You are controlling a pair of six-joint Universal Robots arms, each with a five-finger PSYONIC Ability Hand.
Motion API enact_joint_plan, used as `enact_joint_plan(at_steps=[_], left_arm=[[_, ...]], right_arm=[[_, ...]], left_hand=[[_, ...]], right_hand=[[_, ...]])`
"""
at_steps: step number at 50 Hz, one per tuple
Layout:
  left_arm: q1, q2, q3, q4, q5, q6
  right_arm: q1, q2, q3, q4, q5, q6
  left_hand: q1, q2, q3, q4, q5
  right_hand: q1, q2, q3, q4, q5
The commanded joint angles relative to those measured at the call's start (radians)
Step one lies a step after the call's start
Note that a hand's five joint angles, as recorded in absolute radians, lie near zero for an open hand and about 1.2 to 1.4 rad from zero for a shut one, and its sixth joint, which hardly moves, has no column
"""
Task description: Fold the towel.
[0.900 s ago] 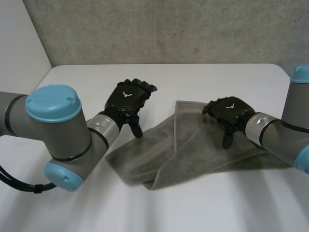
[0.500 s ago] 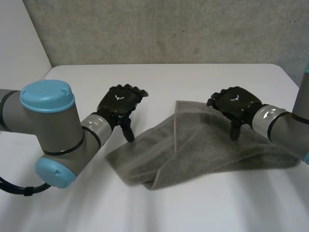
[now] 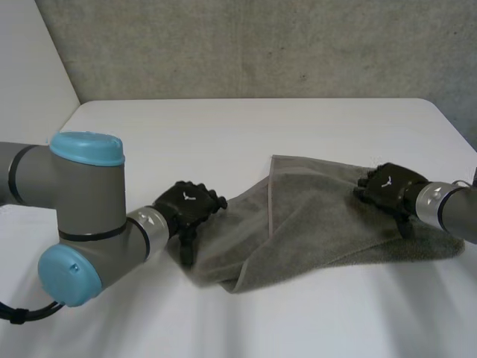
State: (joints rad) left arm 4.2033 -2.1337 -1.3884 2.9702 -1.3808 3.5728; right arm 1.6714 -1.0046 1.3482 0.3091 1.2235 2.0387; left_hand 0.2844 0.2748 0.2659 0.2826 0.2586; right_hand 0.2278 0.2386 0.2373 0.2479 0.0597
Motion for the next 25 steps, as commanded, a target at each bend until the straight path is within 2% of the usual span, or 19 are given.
enact_joint_plan(at_steps=[1,3,4,6,8,9,14,25], left_arm=[[-0.006,-0.029,-0.001,-0.036,0.005,0.038],[-0.008,-0.032,-0.003,-0.034,0.005,0.047],[-0.009,-0.035,-0.004,-0.033,0.005,0.053],[-0.011,-0.037,-0.004,-0.031,0.005,0.055],[-0.011,-0.038,-0.004,-0.03,0.005,0.055],[-0.011,-0.038,-0.004,-0.028,0.005,0.055],[-0.012,-0.038,-0.009,-0.02,0.005,0.052],[-0.017,-0.042,-0.011,-0.01,0.005,0.049]], right_arm=[[-0.007,0.07,-0.021,0.002,0.004,-0.006],[-0.012,0.075,-0.037,-0.002,0.004,0.008],[-0.012,0.075,-0.037,-0.002,0.004,0.008],[-0.012,0.066,-0.055,-0.015,-0.001,0.044],[-0.012,0.066,-0.055,-0.015,-0.001,0.044],[-0.013,0.054,-0.066,-0.016,-0.001,0.093],[-0.018,-0.019,-0.086,-0.064,-0.048,0.394],[0.011,-0.031,-0.05,-0.035,-0.062,0.489]], left_hand=[[-0.045,-0.035,-0.026,-0.043,-0.193],[-0.042,-0.032,-0.023,-0.04,-0.19],[-0.021,-0.012,-0.003,-0.019,-0.17],[0.002,0.012,0.021,0.004,-0.146],[0.005,0.015,0.024,0.007,-0.143],[0.008,0.018,0.027,0.01,-0.14],[0.044,0.053,0.062,0.045,-0.105],[0.091,0.1,0.109,0.092,-0.058]], right_hand=[[0.154,0.143,0.144,0.134,0.147],[0.624,0.613,0.614,0.604,0.617],[0.626,0.616,0.617,0.606,0.62],[1.015,1.004,1.006,0.995,1.009],[1.017,1.006,1.007,0.997,1.01],[1.167,1.156,1.157,1.147,1.161],[1.168,1.158,1.159,1.148,1.162],[1.168,1.158,1.159,1.148,1.162]])
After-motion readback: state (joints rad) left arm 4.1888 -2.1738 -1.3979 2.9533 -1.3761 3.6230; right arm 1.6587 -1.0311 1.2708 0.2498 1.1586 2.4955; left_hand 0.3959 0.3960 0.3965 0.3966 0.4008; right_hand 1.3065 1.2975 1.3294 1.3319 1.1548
